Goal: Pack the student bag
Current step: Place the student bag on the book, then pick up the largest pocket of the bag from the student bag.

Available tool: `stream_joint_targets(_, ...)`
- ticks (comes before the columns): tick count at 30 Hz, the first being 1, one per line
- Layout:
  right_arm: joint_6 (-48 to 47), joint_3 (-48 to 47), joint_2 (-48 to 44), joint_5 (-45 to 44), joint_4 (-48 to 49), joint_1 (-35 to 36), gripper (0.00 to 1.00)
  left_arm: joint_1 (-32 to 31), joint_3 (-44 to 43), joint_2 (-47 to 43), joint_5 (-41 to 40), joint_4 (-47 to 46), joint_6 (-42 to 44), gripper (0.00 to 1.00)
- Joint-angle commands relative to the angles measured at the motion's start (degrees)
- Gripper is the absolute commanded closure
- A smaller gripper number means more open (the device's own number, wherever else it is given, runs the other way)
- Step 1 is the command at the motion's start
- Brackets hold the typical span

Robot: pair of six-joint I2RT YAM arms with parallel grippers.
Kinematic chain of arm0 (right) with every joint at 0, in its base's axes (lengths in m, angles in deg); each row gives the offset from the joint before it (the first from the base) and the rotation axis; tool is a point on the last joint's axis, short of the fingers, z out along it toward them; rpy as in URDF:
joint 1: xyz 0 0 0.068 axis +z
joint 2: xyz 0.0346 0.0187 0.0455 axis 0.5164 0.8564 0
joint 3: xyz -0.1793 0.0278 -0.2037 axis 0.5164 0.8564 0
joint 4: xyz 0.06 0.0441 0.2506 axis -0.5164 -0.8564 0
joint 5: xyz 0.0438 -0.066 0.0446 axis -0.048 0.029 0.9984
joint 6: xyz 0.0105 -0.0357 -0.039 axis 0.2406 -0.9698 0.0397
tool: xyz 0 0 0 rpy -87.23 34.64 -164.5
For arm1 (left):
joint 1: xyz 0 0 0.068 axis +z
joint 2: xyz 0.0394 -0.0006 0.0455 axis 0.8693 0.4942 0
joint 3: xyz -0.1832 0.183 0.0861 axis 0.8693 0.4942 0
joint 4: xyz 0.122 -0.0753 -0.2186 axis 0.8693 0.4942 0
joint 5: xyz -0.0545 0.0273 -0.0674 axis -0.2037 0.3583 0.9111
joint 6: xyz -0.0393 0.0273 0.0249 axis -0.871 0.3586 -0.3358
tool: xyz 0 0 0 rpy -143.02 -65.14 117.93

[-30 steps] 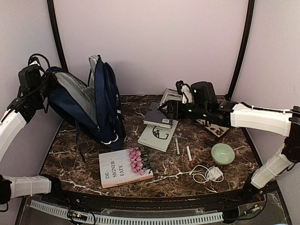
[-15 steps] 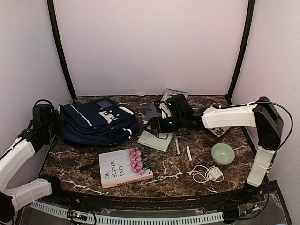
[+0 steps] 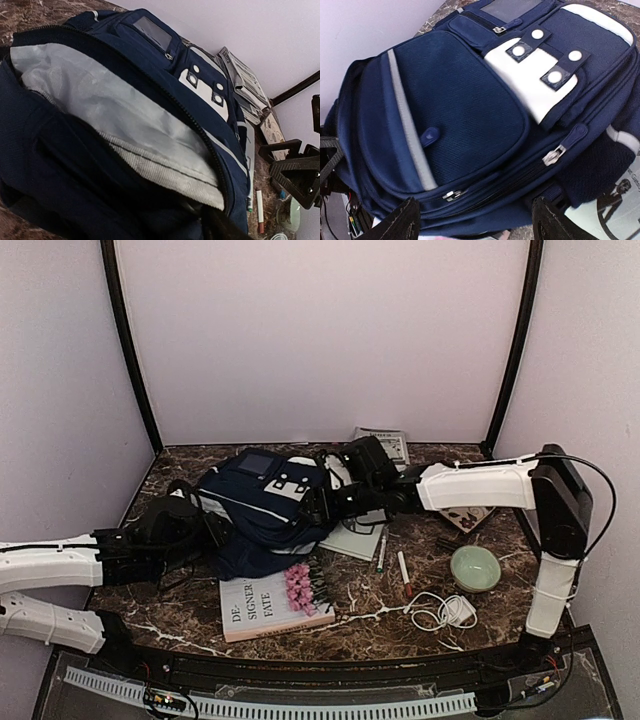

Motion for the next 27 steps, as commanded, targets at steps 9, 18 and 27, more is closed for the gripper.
stream_joint_targets(9,-18.3,2.1,-8.7,-2.0,1.8,8.0,0.23,-3.5,-2.7,-12.3,-8.6,16.2,8.2,0.13)
stream_joint_targets(18,-29.9,-16.3,8.1,-7.6,-5.6,13.0,0.03,-3.5,-7.1,-18.5,-14.7,25.3,11.7,0.07)
stream_joint_targets(27,-40.2,-22.5,16.2,-24.5,-5.6,15.2,0.17,-3.5,-6.0,-22.5,-18.4,18.3,22.3,0.07)
